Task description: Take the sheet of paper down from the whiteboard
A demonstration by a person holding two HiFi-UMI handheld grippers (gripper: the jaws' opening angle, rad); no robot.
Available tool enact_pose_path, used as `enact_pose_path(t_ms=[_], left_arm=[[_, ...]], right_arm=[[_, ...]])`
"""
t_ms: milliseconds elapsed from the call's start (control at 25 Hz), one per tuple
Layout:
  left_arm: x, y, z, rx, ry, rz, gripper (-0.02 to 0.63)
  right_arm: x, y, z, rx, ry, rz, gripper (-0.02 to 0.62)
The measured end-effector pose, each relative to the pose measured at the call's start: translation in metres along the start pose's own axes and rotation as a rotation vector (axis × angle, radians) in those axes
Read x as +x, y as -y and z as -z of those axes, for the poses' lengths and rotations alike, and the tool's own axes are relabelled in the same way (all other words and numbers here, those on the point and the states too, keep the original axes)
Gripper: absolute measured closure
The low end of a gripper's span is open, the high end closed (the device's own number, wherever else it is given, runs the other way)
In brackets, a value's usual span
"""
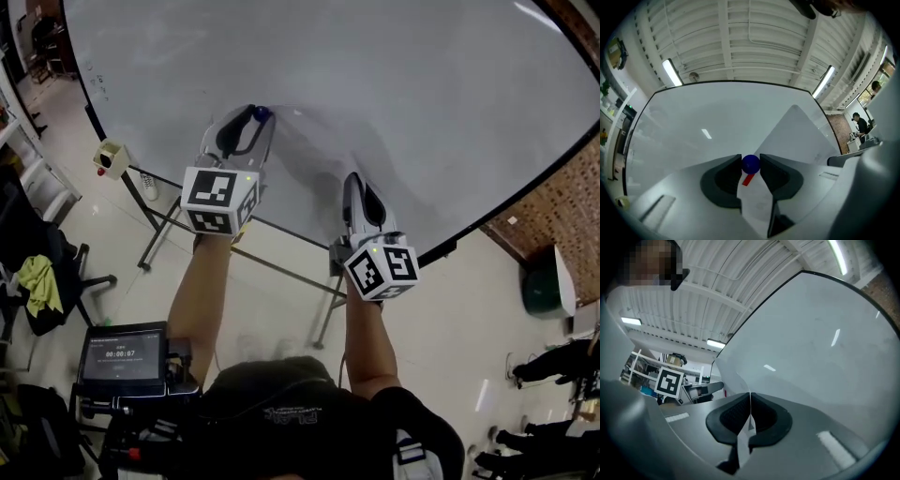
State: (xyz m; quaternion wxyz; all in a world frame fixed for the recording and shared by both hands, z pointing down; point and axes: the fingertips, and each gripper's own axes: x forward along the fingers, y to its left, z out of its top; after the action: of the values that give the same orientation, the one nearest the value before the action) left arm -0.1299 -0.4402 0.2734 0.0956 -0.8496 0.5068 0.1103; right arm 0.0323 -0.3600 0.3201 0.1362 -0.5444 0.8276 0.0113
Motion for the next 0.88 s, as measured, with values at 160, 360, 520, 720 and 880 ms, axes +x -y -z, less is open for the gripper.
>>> enact_pose_path(t_ms=[160,360,520,720,880], left_arm=[[-0.038,-0.011,0.037,-0.08,-0.066,-0.03,0.483],[-0.08,-0.001,0.058,-0.104,-0.115,-0.069,0.483],[-0.113,0.033,0.069,-0.107,-0.162,-0.071,0.483],[-0.158,0.085,0.093,-0.111,-0.225,-0.078,0.483],[-0.197,0.13,0.099,-0.089,-0.252,-0.082,0.483]], right_arm=[[-0.017,-0.011,0.031,-0.069,-0.106,0.037,0.581],[-0.059,0.0,0.06,-0.074,-0.186,0.08,0.581],[-0.1,0.0,0.067,-0.097,-0.226,0.09,0.581],[-0.155,-0.013,0.085,-0.158,-0.285,0.061,0.581],[-0.201,-0.023,0.09,-0.182,-0.298,0.027,0.581]])
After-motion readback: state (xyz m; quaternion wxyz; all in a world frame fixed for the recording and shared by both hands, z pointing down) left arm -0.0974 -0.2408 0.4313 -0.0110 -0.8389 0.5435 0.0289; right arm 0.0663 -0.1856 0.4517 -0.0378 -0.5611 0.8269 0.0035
